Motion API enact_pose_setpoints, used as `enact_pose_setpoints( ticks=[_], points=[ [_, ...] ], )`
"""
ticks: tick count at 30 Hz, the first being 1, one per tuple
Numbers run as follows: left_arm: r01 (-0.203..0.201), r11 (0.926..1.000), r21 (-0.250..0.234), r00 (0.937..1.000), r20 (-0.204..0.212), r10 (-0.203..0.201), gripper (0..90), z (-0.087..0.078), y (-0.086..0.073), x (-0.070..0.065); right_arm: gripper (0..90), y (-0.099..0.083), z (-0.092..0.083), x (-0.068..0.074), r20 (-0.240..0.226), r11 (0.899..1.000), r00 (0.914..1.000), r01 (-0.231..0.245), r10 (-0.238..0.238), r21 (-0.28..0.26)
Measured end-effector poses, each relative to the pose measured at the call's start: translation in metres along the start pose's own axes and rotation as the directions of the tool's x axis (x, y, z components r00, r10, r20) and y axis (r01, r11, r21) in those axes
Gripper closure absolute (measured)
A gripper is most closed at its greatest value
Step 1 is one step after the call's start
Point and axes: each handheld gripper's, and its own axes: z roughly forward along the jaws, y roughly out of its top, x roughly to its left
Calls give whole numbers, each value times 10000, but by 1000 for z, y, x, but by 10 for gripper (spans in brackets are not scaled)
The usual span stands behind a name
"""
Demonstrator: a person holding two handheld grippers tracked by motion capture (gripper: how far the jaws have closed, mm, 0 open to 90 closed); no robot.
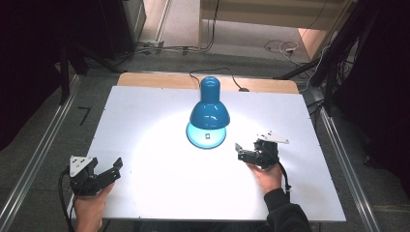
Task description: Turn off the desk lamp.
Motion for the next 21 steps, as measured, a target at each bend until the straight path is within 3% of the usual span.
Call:
enact_pose_setpoints(
  ticks=[13,21],
  points=[
    [8,10000,-15,10000,9,-8,153,1,0,0,114,0,12,14,-197,10000,9998,17,-17,-13],
    [33,10000,-13,10000,18,-33,153,1,0,0,125,0,22,28,-366,9996,9989,282,-282,-25]
  ],
)
